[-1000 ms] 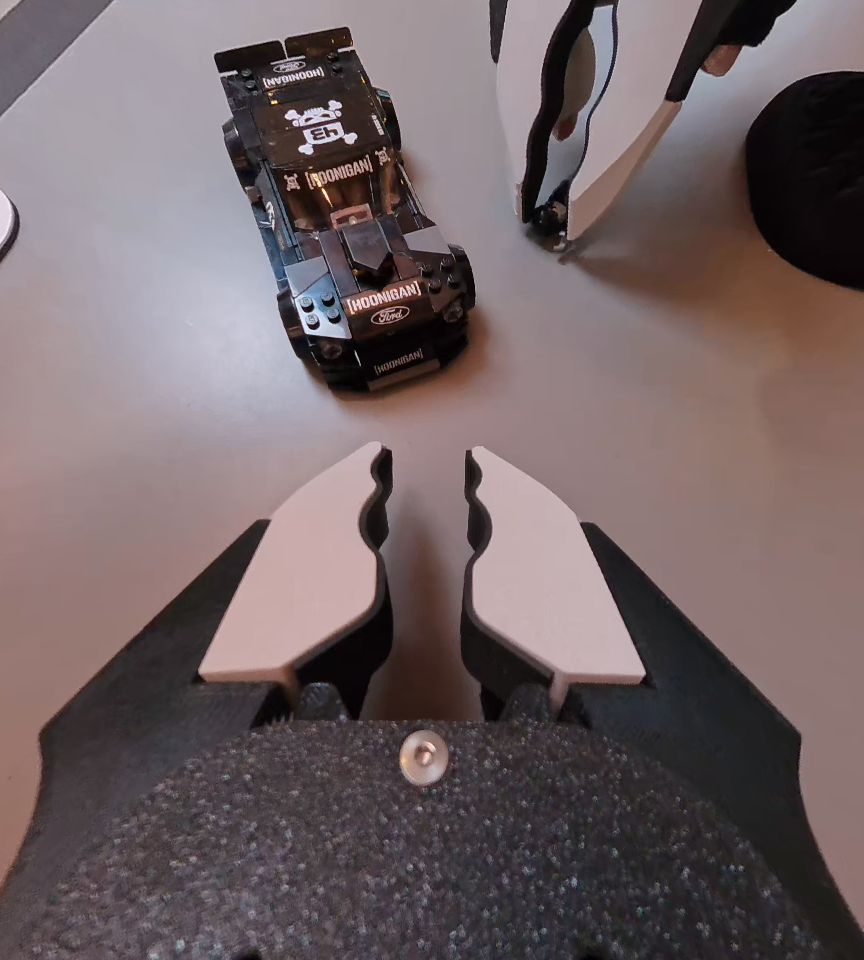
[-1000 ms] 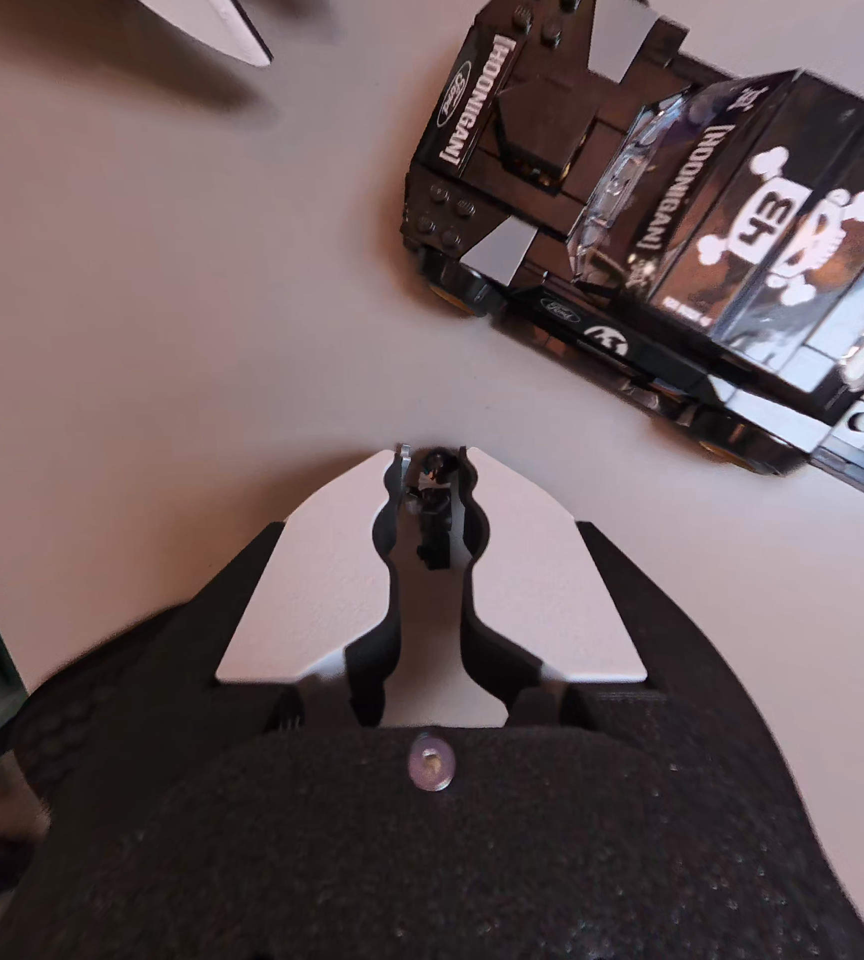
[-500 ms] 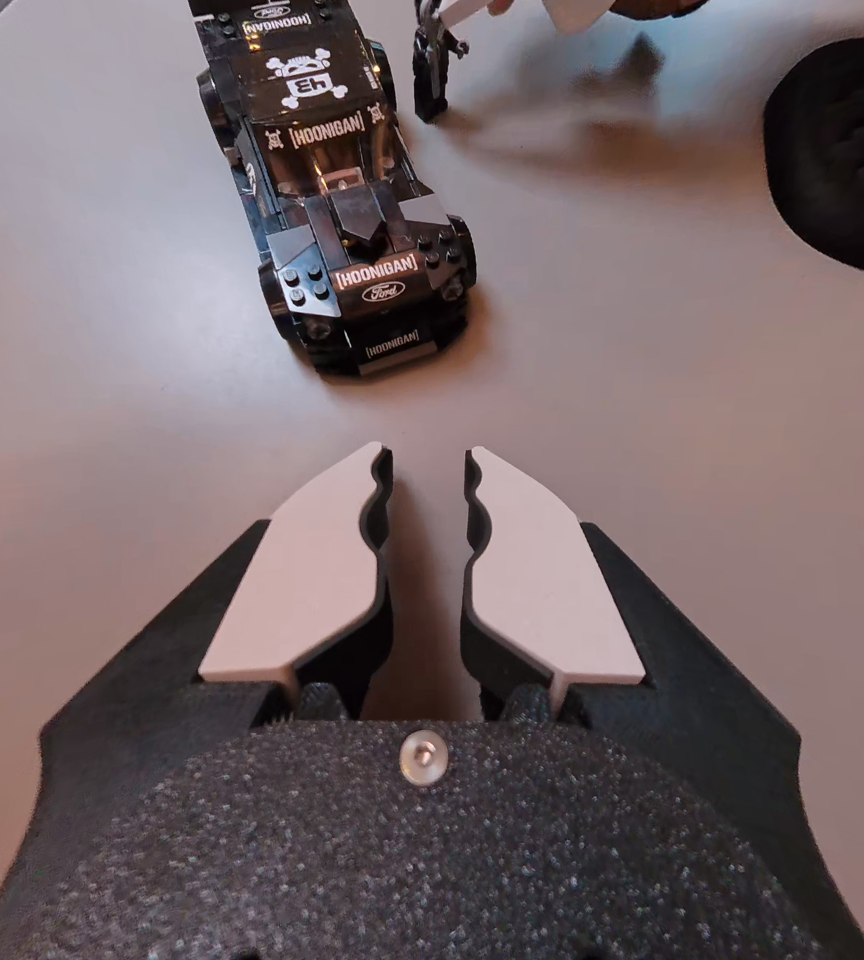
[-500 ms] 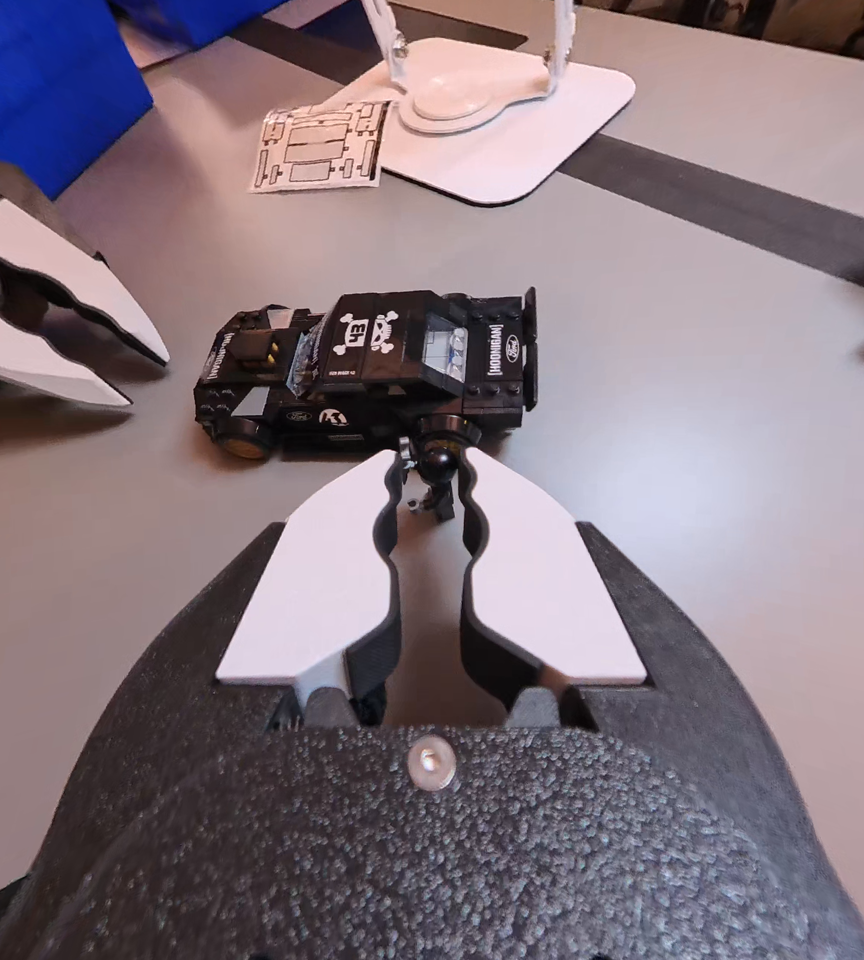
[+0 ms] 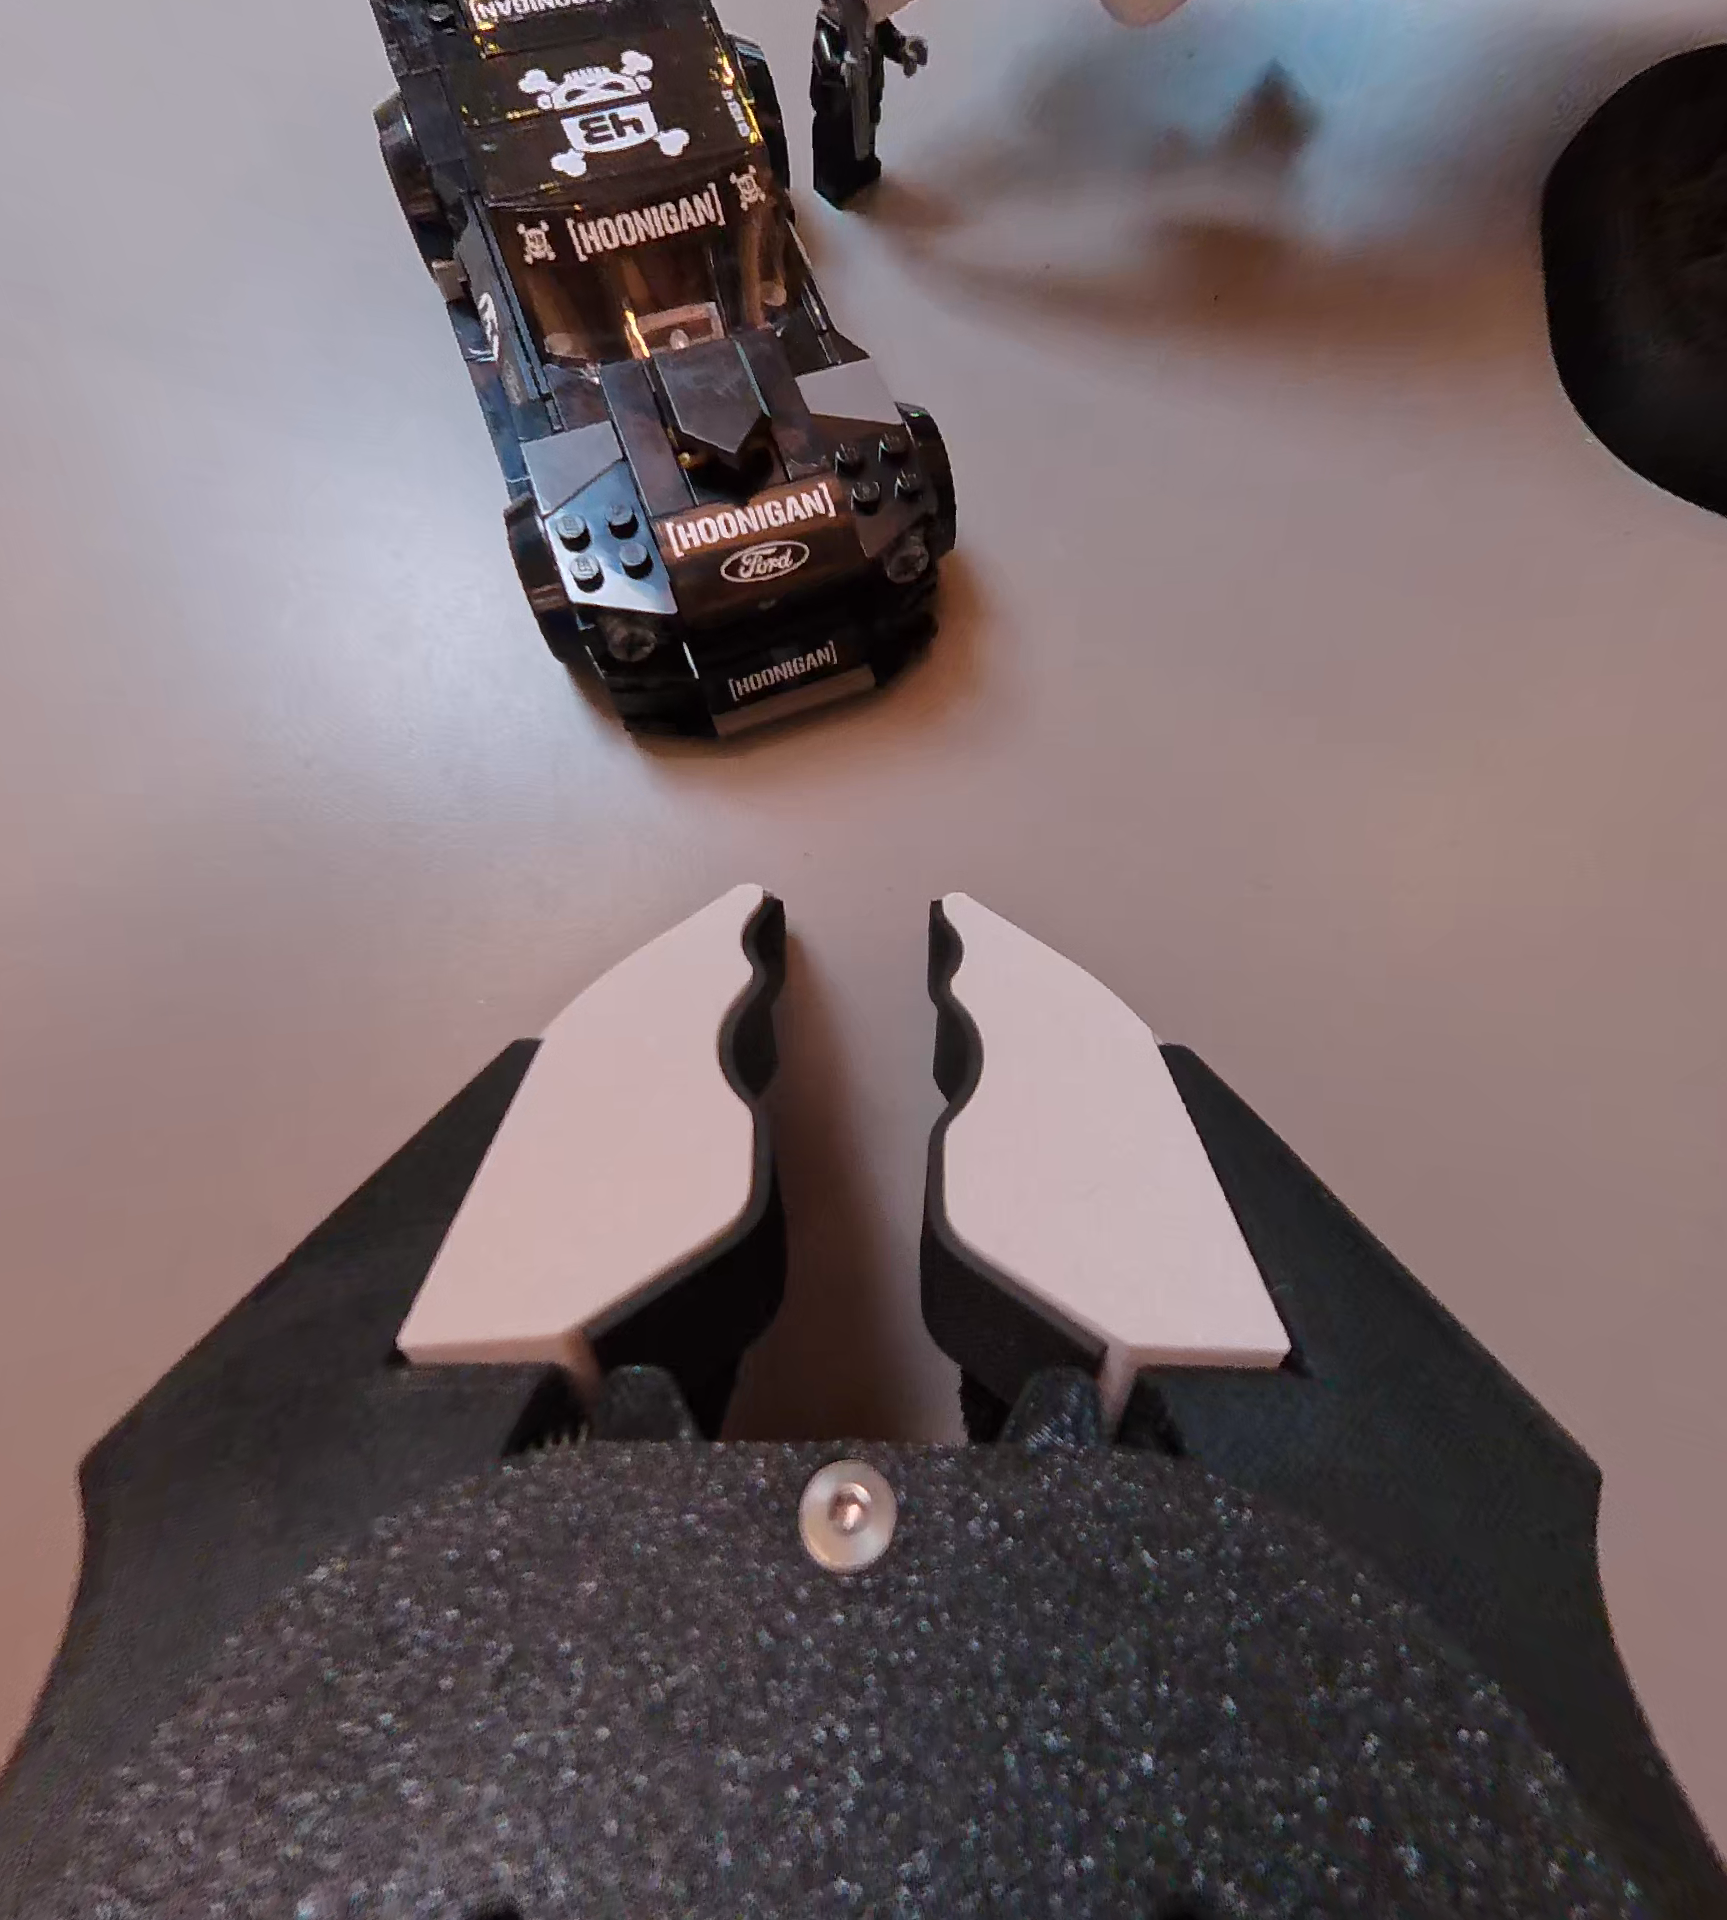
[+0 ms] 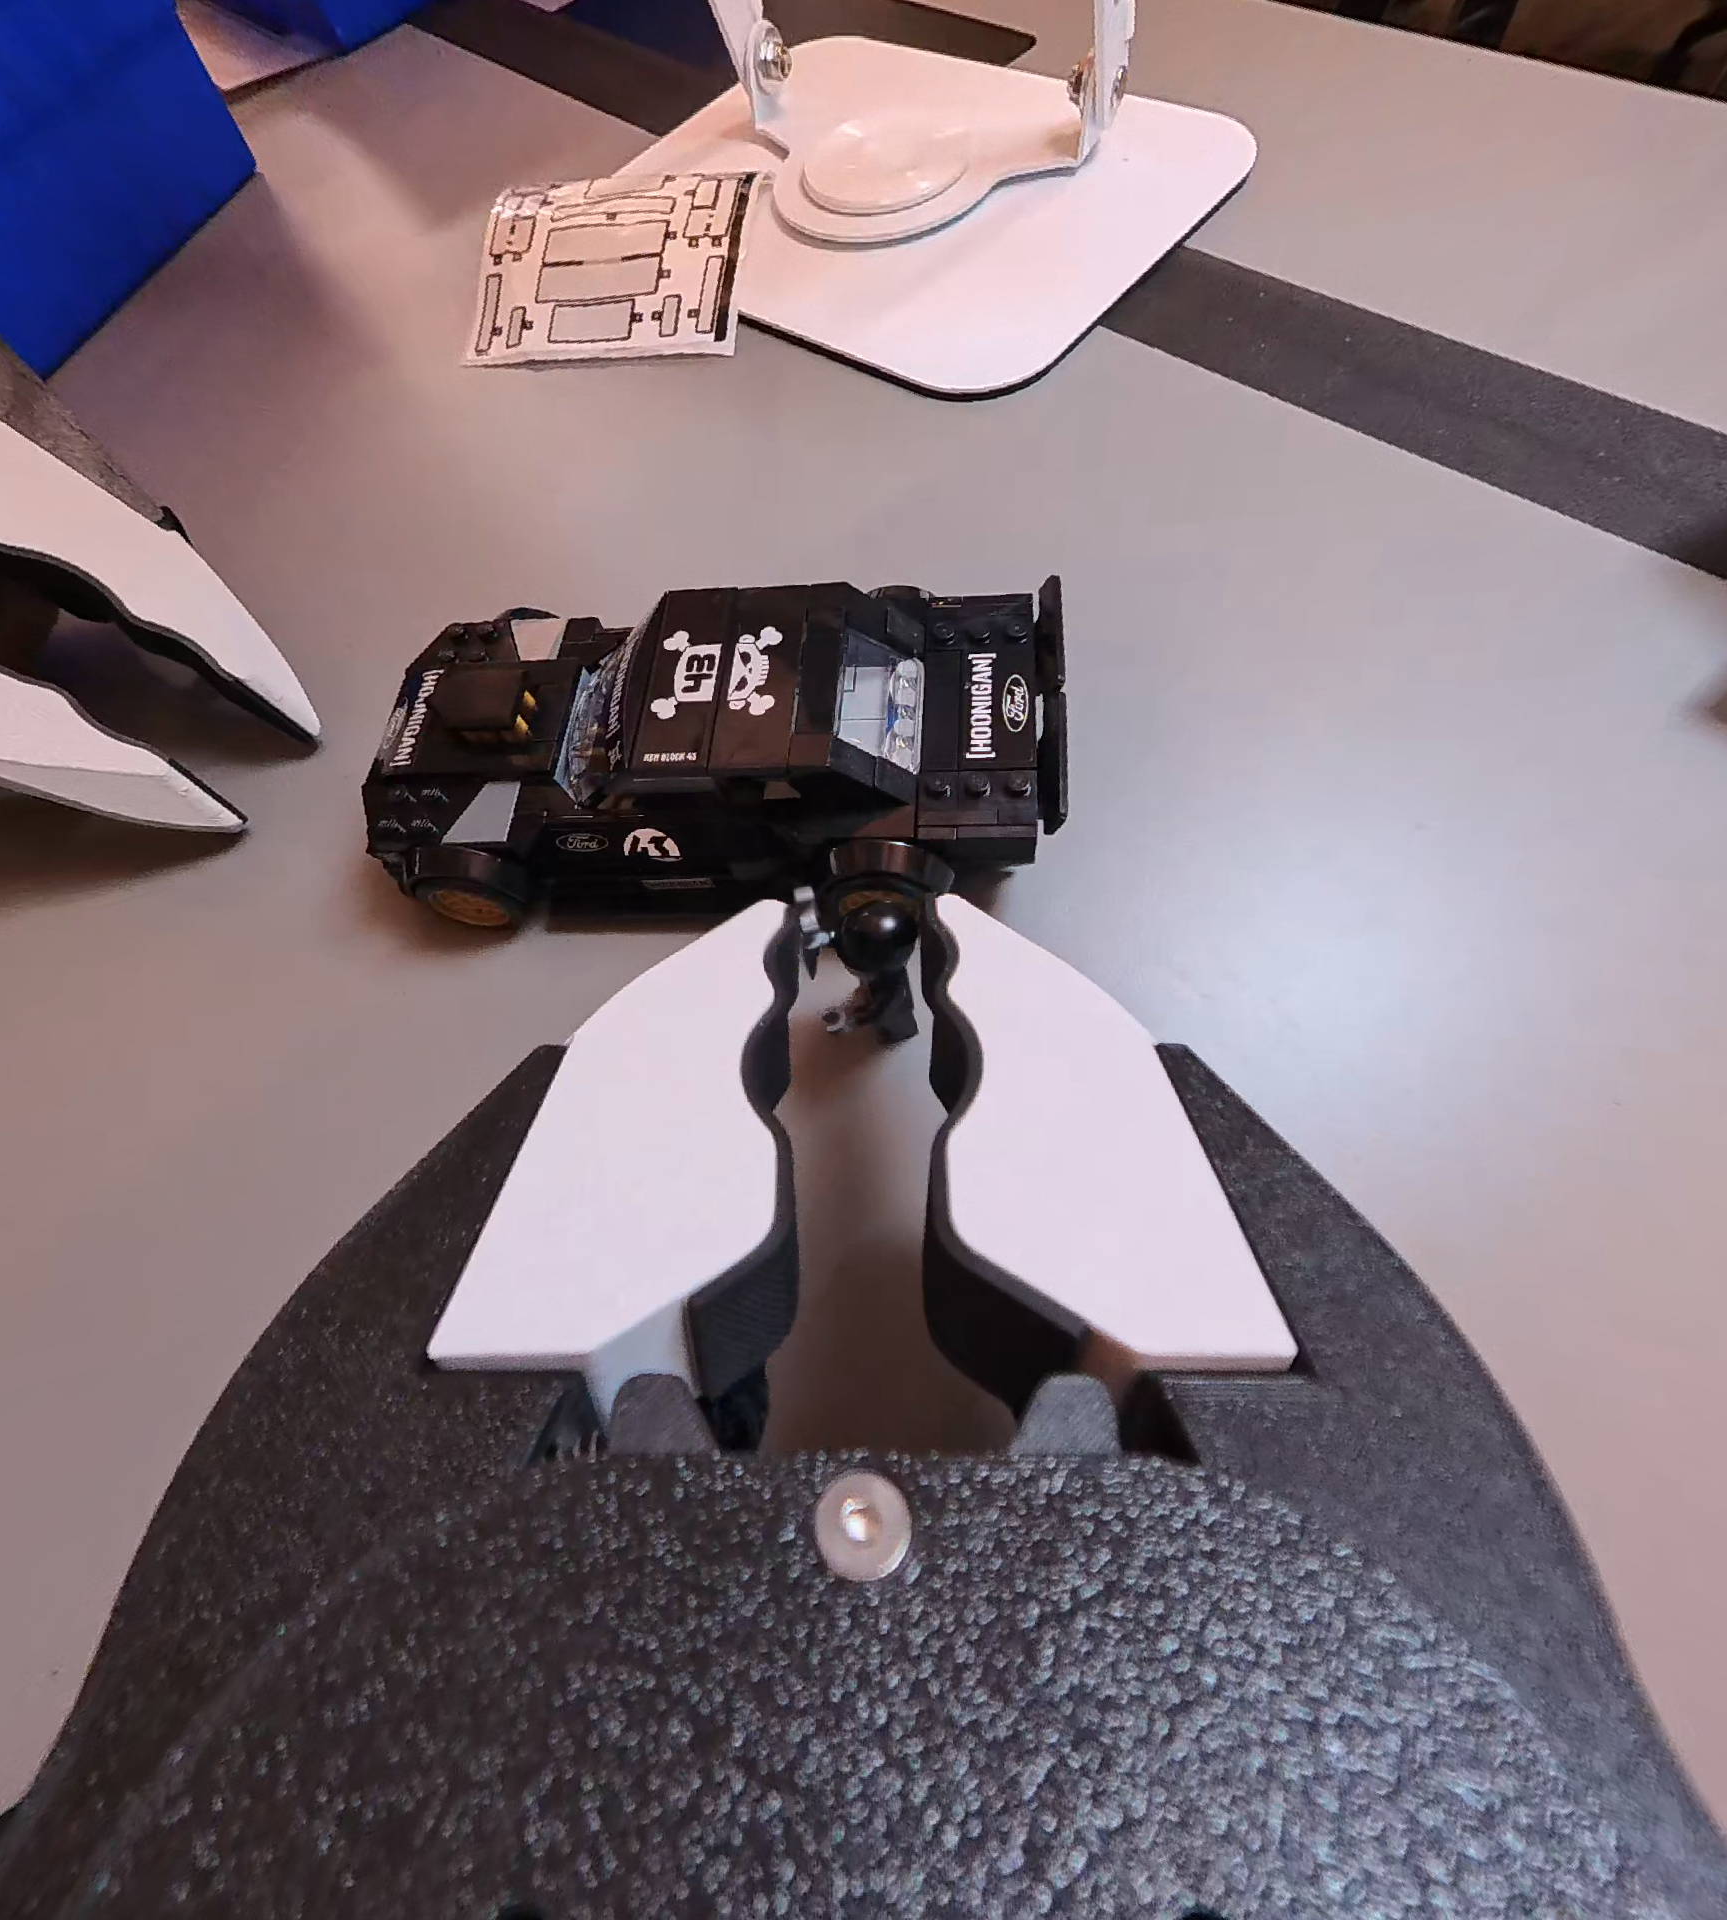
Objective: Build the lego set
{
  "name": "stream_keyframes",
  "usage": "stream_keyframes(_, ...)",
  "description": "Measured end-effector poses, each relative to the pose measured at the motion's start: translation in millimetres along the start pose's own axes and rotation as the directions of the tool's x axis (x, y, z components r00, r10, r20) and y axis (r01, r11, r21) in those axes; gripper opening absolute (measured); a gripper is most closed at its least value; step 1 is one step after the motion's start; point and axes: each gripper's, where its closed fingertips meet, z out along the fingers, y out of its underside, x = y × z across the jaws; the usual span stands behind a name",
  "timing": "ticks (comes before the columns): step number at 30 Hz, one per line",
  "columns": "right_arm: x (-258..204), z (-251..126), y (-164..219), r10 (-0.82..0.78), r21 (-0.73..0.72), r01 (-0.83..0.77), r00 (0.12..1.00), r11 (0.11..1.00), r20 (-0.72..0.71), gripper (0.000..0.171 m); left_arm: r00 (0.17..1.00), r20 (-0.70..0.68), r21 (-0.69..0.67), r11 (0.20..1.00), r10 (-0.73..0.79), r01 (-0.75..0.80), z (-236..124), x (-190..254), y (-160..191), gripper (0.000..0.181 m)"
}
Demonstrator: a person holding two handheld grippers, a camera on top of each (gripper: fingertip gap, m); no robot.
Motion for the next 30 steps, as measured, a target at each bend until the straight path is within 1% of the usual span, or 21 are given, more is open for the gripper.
stream_keyframes(19,0.7,-4.1,-2.9,-0.013,0.004,0.013,1.000,1.000,0.003,0.024,1.000,-0.006,-0.007,1.000,0.000,0.000,0.8,0.7,1.5,0.027)
stream_keyframes(25,1.3,-11.7,-11.1,-0.002,0.044,0.002,1.000,0.999,0.003,0.024,1.000,-0.005,-0.008,1.000,0.001,-0.001,1.0,0.4,1.8,0.027)
stream_keyframes(30,3.7,-27.4,-22.4,0.005,0.110,-0.002,1.000,0.994,-0.024,0.024,1.000,0.014,0.025,1.000,-0.003,0.003,-2.3,-3.1,-3.9,0.025)
